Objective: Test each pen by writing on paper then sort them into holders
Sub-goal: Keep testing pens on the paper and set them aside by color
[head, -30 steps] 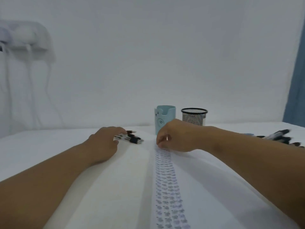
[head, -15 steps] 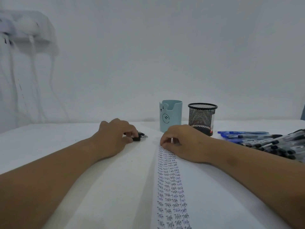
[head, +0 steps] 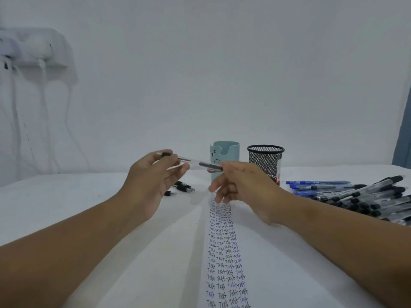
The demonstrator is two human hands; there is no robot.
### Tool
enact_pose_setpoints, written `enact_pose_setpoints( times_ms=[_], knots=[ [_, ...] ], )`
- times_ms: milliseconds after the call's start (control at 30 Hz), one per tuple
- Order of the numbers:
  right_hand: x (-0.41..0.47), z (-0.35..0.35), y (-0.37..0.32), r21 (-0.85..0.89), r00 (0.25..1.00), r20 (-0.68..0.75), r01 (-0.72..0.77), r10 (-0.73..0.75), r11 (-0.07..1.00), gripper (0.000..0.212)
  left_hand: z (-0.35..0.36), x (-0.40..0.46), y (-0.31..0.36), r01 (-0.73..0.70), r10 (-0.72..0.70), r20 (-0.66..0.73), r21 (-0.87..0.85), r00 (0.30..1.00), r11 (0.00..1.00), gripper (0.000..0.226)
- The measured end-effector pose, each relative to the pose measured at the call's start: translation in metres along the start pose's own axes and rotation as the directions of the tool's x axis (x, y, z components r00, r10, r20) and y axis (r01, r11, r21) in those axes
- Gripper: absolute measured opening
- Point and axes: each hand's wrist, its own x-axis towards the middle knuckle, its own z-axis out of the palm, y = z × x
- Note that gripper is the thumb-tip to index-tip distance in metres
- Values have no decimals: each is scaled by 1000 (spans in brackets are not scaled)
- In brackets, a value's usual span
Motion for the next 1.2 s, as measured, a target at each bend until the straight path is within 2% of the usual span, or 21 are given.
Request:
enact_pose_setpoints(
  times_ms=[100,167,300,433,567,633,667,733,767,800,867,900,933,1000,1100,1200],
  knots=[
    [0,-4,-17,378,992,-15,-107,122,919,41,-4,-3,-4,0,-19,78,238,997,971,13],
    [0,-10,-23,509,984,21,-162,175,845,46,-4,-6,-6,-36,-14,126,385,992,922,14],
    [0,-15,-22,547,973,93,-228,212,806,46,-1,-13,-11,-85,4,176,455,984,886,11],
    [0,-18,-23,582,978,97,-205,183,787,37,0,-14,-13,-100,18,178,460,984,882,6],
    [1,-16,-20,522,986,90,-167,141,836,41,1,-15,-13,-115,35,184,445,982,888,8],
    [1,-11,-19,427,988,80,-154,133,891,55,6,-17,-15,-145,53,207,461,977,875,9],
    [1,-9,-17,354,990,73,-142,125,924,54,8,-18,-16,-164,61,226,472,972,866,10],
    [4,-5,-11,243,997,3,-74,75,967,32,9,-18,-20,-197,51,282,519,958,832,18],
    [8,-6,-8,232,995,-79,-37,57,972,28,8,-17,-22,-217,31,317,571,948,792,26],
    [12,-9,-7,235,983,-175,-9,51,972,35,5,-15,-24,-250,12,349,645,937,722,35],
    [18,-24,-5,219,942,-332,34,41,975,42,-2,-13,-27,-353,-10,416,786,910,508,45],
    [19,-31,-5,202,926,-375,42,37,979,39,-4,-12,-28,-406,-27,454,821,891,402,43],
    [19,-38,-5,166,925,-377,25,40,986,31,-6,-12,-28,-447,-54,487,836,872,319,37],
    [16,-46,-2,82,954,-287,-65,86,995,13,-9,-10,-29,-497,-105,530,836,842,232,25],
    [13,-45,6,-63,977,-141,-171,161,983,25,-9,-8,-30,-523,-142,557,824,818,217,18],
    [16,-39,13,-212,983,-134,-149,123,966,33,-9,-6,-31,-526,-154,564,819,811,228,16]
  ],
)
